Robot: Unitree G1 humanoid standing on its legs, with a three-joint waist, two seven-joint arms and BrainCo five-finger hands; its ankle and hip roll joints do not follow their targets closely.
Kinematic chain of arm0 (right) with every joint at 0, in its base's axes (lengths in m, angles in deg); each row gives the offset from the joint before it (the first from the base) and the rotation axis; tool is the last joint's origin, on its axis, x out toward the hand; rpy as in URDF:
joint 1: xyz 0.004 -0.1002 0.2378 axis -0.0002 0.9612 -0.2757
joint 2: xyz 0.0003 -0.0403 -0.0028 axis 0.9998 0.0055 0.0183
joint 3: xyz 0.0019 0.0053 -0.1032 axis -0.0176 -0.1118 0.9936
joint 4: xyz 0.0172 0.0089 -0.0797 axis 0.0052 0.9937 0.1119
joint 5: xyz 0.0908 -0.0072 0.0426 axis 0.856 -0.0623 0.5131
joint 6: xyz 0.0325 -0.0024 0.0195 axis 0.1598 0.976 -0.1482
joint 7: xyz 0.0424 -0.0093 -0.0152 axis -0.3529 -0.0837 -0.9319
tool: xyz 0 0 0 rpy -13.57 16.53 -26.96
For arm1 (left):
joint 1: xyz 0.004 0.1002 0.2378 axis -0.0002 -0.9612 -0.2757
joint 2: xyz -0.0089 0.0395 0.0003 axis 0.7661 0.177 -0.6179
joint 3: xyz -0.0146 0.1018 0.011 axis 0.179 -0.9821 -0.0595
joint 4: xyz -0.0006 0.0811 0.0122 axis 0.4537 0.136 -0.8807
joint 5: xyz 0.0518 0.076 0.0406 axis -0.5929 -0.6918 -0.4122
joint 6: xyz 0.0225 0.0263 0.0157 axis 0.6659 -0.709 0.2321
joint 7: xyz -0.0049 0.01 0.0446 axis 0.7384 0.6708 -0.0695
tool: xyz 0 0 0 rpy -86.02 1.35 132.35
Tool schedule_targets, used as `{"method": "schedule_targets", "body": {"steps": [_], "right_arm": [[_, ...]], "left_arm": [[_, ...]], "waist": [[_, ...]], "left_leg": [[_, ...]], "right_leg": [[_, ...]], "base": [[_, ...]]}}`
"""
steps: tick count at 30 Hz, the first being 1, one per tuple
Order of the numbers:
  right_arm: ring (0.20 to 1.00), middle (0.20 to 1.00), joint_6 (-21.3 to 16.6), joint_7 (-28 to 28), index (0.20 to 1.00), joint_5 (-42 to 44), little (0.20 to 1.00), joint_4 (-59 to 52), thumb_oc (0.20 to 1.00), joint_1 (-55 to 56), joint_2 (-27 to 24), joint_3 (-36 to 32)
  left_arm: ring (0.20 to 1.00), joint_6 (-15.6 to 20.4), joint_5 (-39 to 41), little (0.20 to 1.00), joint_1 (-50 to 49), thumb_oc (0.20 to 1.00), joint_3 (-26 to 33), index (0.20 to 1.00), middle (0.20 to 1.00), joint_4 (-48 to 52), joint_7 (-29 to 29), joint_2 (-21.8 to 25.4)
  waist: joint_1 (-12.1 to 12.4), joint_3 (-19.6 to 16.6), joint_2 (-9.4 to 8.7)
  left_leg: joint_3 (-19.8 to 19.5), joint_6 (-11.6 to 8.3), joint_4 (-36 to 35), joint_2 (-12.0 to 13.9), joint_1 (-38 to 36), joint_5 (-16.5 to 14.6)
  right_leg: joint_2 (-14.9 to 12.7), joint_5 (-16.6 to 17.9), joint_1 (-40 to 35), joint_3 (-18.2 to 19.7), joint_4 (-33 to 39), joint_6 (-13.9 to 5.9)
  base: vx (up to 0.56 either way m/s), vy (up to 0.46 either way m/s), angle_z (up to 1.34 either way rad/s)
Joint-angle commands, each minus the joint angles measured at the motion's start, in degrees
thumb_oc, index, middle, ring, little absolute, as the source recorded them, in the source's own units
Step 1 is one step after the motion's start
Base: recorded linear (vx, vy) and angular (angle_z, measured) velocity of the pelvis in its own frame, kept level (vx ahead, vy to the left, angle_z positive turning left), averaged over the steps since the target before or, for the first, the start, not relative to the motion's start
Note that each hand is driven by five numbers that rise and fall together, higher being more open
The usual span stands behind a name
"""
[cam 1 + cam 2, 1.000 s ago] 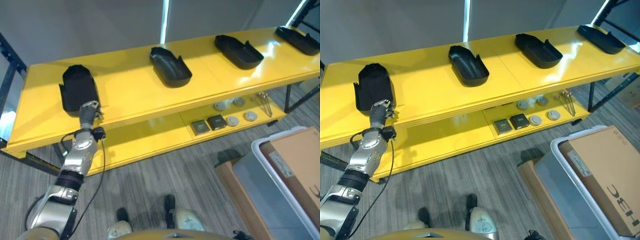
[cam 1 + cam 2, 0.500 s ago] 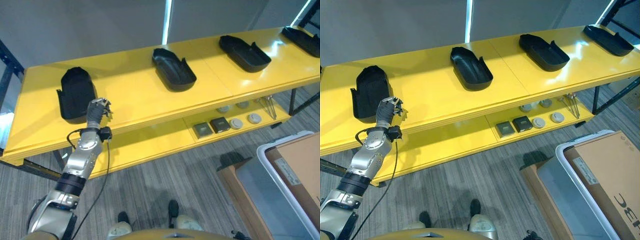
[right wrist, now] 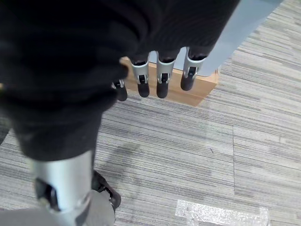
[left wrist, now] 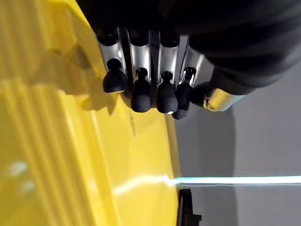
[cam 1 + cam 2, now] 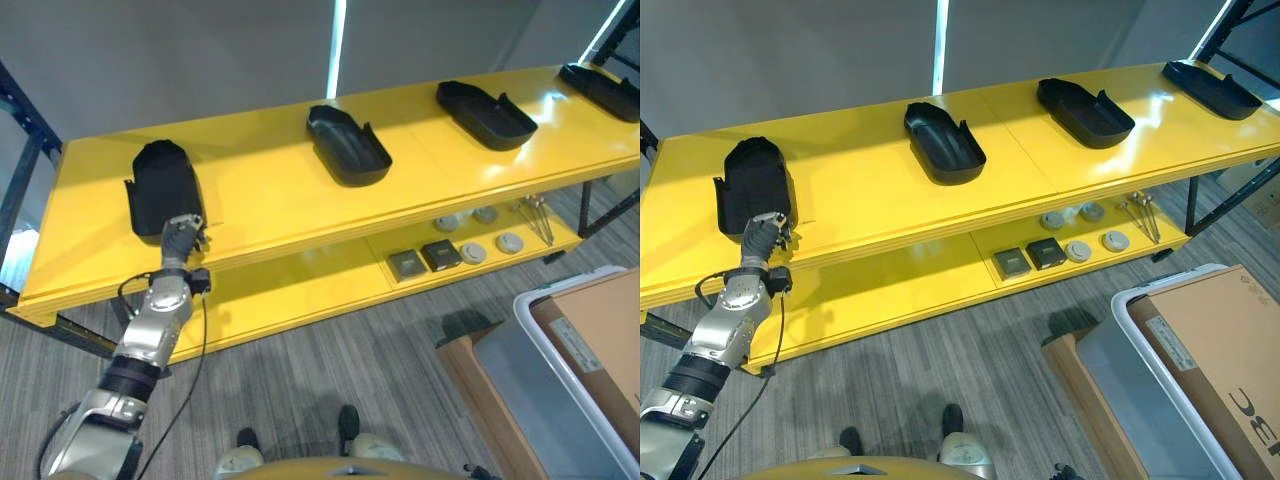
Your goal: Move parts from the plastic box to the shelf.
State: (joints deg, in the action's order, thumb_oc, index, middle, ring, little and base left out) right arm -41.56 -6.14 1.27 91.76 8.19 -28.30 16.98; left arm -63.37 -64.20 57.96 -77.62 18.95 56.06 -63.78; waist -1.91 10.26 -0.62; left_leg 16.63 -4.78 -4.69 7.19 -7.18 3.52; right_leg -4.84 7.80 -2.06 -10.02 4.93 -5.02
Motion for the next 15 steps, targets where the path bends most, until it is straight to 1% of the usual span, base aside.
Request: {"method": "schedule_targets", "body": {"steps": [1, 8, 9, 15], "right_arm": [[1.0, 1.0, 1.3, 0.4, 1.0, -0.2, 1.0, 1.0, 1.0, 0.3, -1.3, 2.7], [1.0, 1.0, 1.8, 0.0, 1.0, -0.5, 1.0, 0.3, 1.0, 0.3, -1.3, 3.0], [1.0, 1.0, 1.9, 0.0, 1.0, -0.5, 1.0, 0.2, 1.0, 0.4, -1.4, 3.0], [1.0, 1.0, 1.9, -0.2, 1.0, -0.5, 1.0, 0.6, 1.0, 0.4, -1.6, 3.4]], "left_arm": [[0.2, 3.7, -0.6, 0.2, 4.2, 0.2, 0.6, 0.2, 0.2, -2.7, -0.1, 0.4], [0.2, 5.7, -1.3, 0.2, 4.1, 0.2, 0.9, 0.2, 0.2, -4.7, -1.8, -0.4], [0.2, 6.3, -1.4, 0.2, 4.4, 0.2, 0.9, 0.2, 0.2, -5.3, -2.2, -0.3], [0.2, 7.5, -2.2, 0.2, 6.8, 0.2, 1.2, 0.2, 0.2, -6.3, -3.0, 1.3]], "waist": [[0.0, -0.4, -0.97], [-0.2, -0.2, -1.14], [-0.2, -0.1, -1.18], [-0.5, -0.1, -1.2]], "left_leg": [[-0.8, 1.88, 4.7, -0.1, 4.0, -5.1], [-0.8, 1.86, 4.9, 0.0, 3.9, -5.1], [-0.8, 1.91, 4.9, 0.0, 3.9, -5.1], [-0.6, 1.84, 5.1, 0.2, 3.8, -5.1]], "right_leg": [[-3.3, -6.5, -0.5, 0.5, -2.5, -4.22], [-3.2, -6.6, -0.5, 0.5, -2.8, -4.2], [-3.2, -6.6, -0.5, 0.5, -2.9, -4.2], [-3.3, -6.6, -0.6, 0.5, -2.9, -4.31]], "base": [[0.0, 0.004, 0.03], [0.0, 0.0, 0.0], [0.0, 0.0, 0.0], [0.0, 0.0, 0.0]]}}
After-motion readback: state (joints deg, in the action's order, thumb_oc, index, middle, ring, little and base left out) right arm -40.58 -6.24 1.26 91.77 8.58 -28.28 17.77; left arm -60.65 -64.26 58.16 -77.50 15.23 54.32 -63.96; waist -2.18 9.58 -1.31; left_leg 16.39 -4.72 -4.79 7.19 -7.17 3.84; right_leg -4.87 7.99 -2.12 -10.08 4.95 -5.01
